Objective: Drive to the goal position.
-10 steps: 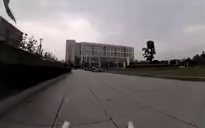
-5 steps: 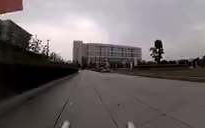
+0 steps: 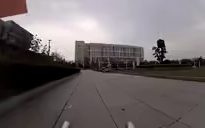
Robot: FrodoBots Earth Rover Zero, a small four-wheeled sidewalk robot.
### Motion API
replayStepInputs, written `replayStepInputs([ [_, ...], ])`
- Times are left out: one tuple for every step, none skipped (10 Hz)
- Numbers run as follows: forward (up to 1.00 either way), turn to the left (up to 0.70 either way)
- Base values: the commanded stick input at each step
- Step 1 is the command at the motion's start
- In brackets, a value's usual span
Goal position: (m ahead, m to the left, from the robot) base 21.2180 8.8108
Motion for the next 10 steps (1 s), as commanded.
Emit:
replayStepInputs([
  [0.45, 0.0],
  [0.45, 0.0],
  [0.45, 0.0],
  [0.45, 0.0],
  [0.45, 0.0],
  [0.45, 0.0],
  [0.53, 0.0],
  [0.6, 0.0],
  [0.6, 0.0],
  [0.6, 0.0],
])
